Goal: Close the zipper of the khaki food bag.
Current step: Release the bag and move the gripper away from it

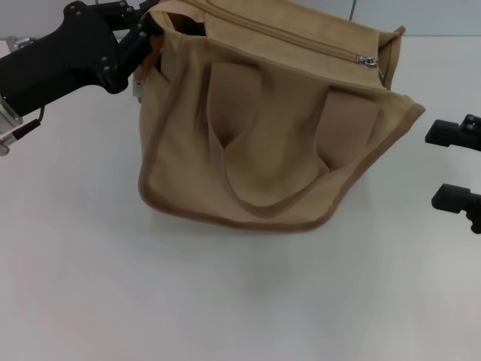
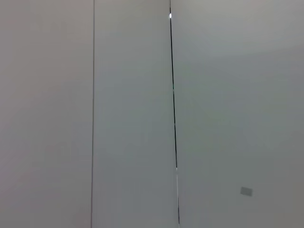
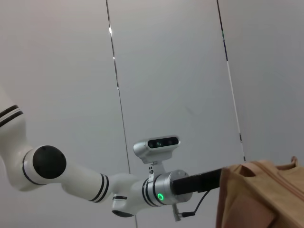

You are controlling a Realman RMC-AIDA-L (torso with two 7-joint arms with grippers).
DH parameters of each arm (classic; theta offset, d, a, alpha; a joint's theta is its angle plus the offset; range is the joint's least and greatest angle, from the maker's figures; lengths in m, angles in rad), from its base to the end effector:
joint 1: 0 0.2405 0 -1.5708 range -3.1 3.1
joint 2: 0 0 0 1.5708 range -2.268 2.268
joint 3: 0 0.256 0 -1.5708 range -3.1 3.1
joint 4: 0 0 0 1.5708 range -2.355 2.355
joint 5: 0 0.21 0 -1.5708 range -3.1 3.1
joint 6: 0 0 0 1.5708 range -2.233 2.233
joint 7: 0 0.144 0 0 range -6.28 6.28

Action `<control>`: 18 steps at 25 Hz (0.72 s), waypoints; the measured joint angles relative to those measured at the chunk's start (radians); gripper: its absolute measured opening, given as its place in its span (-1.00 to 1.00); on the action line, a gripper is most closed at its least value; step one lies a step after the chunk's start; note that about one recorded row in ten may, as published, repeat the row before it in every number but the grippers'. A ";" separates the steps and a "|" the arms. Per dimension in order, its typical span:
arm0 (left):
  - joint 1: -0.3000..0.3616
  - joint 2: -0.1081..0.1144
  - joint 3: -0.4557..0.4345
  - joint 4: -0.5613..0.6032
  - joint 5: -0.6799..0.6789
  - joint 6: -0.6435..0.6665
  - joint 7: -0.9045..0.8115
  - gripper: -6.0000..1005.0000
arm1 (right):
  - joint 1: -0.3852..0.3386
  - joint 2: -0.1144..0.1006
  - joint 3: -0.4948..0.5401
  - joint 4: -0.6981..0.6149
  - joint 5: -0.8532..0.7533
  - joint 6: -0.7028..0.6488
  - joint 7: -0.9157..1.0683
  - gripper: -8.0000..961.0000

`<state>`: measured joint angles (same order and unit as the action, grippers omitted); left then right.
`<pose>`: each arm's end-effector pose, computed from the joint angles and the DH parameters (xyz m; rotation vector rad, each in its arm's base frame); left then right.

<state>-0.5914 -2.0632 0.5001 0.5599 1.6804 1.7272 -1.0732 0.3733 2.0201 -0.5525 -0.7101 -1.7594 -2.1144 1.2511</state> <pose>-0.2205 0.3474 0.0475 -2.3919 -0.1563 -1.2039 0.2611 0.2528 0.0752 -2.6839 0.2561 1.2745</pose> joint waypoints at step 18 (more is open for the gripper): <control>0.007 -0.001 0.000 0.000 -0.001 0.000 -0.002 -0.82 | 0.034 0.050 -0.162 0.270 -0.222 0.220 -0.315 0.59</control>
<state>-0.5843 -2.0643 0.5001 0.5600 1.6793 1.7269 -1.0754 0.4074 2.0704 -0.7146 -0.4396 -1.9814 -1.8948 0.9359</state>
